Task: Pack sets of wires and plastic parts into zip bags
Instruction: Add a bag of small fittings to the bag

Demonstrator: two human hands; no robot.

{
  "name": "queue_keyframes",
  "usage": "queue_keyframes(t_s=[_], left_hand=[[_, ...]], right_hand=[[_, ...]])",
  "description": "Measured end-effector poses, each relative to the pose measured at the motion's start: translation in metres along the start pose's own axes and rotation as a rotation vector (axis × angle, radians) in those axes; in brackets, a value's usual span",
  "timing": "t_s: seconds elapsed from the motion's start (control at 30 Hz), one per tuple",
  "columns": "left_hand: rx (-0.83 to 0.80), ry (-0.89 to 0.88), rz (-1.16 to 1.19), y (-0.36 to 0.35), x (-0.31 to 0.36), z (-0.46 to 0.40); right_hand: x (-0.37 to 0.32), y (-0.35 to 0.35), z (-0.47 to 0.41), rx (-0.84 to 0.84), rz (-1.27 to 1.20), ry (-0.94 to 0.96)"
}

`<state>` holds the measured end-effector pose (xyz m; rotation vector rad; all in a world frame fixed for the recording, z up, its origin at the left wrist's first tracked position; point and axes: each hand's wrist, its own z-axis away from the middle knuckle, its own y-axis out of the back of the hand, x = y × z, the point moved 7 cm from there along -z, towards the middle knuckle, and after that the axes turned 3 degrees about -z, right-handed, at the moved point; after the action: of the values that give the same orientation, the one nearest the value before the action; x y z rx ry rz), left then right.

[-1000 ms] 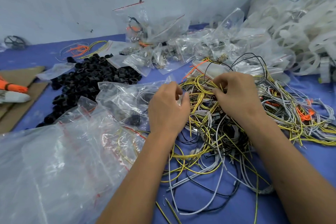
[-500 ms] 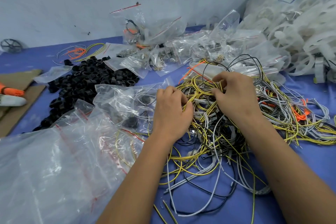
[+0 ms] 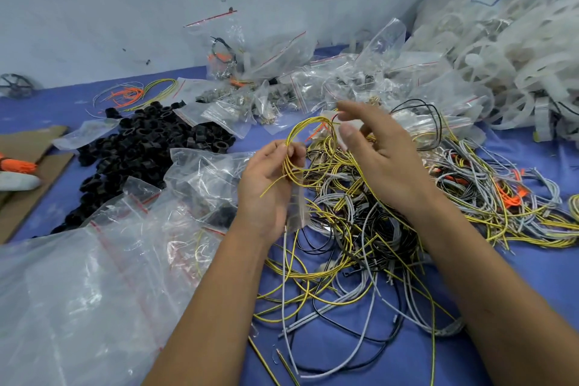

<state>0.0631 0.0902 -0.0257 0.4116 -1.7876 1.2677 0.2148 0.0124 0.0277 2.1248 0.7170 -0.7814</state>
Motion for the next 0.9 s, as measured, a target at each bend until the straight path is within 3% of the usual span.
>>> queue_keyframes(t_s=[0.1,0.23,0.4,0.57,0.67,0.8,0.9], left_hand=[[-0.044,0.040,0.023,0.000,-0.002,0.002],[-0.048,0.087,-0.009,0.004,-0.004,0.001],[0.149,0.086,0.010,0.014,-0.006,-0.001],[0.589,-0.307,-0.737,0.041,0.024,0.007],[0.518,-0.388,-1.009,0.027,0.026,0.010],[0.386,-0.315,-1.430,0.010,0.010,0.011],[0.383,-0.297,-1.496,0.011,0.009,0.010]], right_hand=[[0.004,-0.010,0.002,-0.092,-0.008,-0.017],[0.012,-0.006,0.000,-0.052,-0.175,-0.077],[0.010,0.004,0.000,0.051,-0.210,-0.050],[0.020,0.032,0.000,0.327,-0.178,-0.099],[0.028,0.044,0.003,0.452,-0.212,-0.166],[0.038,0.047,0.003,0.480,-0.219,-0.250],[0.040,0.046,0.003,0.462,-0.197,-0.251]])
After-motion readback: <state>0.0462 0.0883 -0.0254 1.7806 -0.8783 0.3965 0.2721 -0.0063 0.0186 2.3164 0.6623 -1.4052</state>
